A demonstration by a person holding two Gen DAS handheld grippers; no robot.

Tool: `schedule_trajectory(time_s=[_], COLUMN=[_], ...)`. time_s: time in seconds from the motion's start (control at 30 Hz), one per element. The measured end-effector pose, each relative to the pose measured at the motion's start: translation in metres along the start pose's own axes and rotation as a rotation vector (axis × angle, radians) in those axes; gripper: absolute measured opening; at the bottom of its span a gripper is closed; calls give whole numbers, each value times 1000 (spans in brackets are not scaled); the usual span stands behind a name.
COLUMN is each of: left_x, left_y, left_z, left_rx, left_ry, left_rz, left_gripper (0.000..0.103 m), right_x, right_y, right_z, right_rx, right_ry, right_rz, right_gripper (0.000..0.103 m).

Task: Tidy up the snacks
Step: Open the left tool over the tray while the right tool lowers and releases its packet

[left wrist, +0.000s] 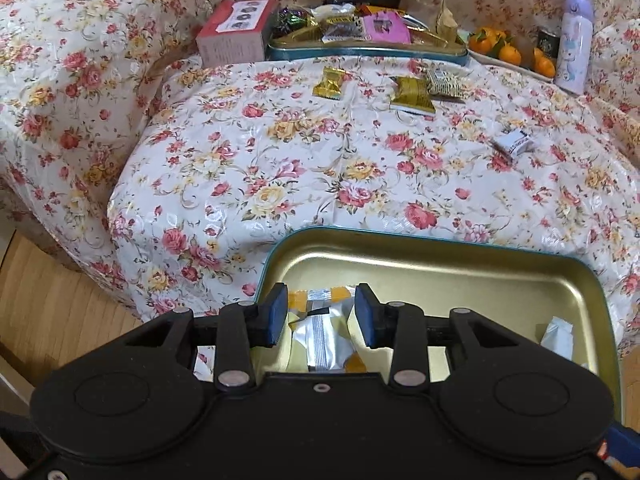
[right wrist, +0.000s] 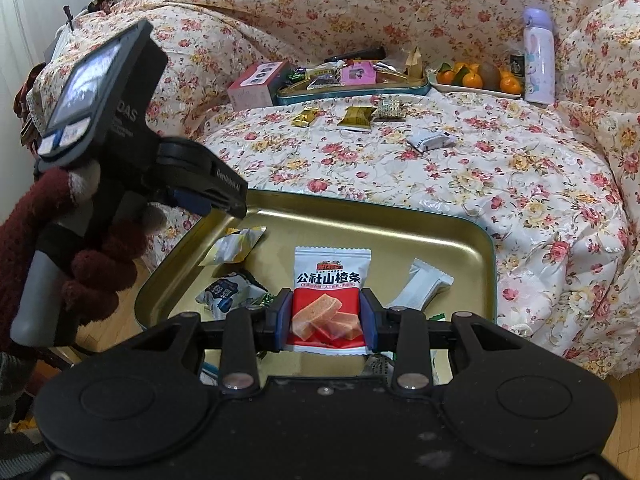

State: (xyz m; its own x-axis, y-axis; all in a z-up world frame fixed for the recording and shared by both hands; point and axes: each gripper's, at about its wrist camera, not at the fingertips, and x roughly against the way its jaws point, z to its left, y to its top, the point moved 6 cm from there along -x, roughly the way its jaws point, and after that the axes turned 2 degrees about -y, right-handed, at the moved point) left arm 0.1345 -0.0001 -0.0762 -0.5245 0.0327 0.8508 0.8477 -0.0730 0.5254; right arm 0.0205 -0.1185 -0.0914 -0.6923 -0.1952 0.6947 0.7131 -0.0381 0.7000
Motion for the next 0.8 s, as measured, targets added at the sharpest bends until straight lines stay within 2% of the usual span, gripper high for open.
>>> schedule_trajectory(time_s=[0.37, 0.8], left_x=[40, 53], left_y=[-33, -61], left_z=[-1, -1], left_rx=[28, 39], left_ry=[33, 75], left_rz=[-41, -49], left_gripper=[46, 46], right_x=[-10, -15], right_y=[-3, -4], right_z=[4, 2], right_rx=[39, 53], right_ry=[1, -26], right_rz=[44, 55], right_gripper=[38, 38])
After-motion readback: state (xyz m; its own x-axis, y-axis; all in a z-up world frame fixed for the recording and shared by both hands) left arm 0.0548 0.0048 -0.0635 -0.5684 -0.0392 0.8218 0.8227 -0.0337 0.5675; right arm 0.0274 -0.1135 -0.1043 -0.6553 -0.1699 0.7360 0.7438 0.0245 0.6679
